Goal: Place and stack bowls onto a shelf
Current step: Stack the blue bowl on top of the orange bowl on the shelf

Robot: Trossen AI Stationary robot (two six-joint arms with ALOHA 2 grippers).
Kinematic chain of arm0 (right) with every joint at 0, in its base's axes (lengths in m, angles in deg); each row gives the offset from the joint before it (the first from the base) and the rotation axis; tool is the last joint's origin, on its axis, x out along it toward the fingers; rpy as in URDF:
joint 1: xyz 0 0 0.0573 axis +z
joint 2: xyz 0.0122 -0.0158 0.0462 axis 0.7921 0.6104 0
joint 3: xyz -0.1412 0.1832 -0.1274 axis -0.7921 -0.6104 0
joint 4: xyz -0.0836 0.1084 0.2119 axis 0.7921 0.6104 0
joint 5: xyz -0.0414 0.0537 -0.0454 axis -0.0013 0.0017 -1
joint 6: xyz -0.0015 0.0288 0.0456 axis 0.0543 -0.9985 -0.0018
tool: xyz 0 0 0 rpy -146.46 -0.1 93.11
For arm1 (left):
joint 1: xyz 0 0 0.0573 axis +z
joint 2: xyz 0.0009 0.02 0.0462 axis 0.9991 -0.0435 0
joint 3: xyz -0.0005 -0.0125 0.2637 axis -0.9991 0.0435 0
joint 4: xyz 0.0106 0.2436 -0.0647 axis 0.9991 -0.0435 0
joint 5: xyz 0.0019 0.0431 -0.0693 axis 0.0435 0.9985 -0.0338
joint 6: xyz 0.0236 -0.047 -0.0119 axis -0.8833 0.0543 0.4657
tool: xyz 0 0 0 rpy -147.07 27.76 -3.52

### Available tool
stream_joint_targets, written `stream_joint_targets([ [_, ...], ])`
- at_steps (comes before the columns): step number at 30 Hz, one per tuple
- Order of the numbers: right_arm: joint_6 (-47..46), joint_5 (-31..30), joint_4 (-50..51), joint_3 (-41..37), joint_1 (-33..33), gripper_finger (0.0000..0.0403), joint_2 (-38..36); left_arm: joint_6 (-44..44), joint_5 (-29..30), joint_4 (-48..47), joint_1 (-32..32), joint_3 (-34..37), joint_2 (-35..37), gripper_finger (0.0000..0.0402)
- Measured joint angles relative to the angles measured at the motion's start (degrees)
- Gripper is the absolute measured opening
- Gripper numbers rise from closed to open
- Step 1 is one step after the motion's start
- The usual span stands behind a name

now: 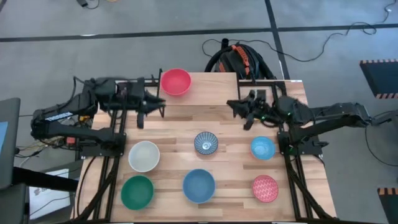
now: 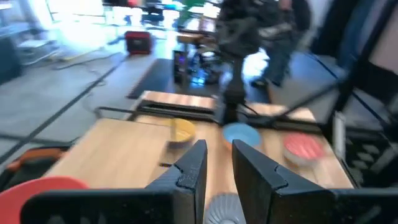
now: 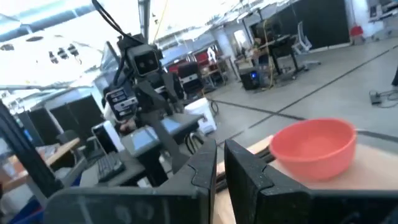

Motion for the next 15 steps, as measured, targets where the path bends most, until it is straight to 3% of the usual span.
stream_joint_targets([
  [10, -13.85, -9.42, -1.33, -0.04, 9.25, 0.0084, 12.28, 4.20, 3.11, 0.37, -13.07, 9.62, 2.26, 0.0061],
  [15, -22.16, -12.12, 7.33, 4.31, 12.50, 0.0087, 17.48, 7.98, 2.15, 0.86, -16.10, 14.11, 3.21, 0.0064],
])
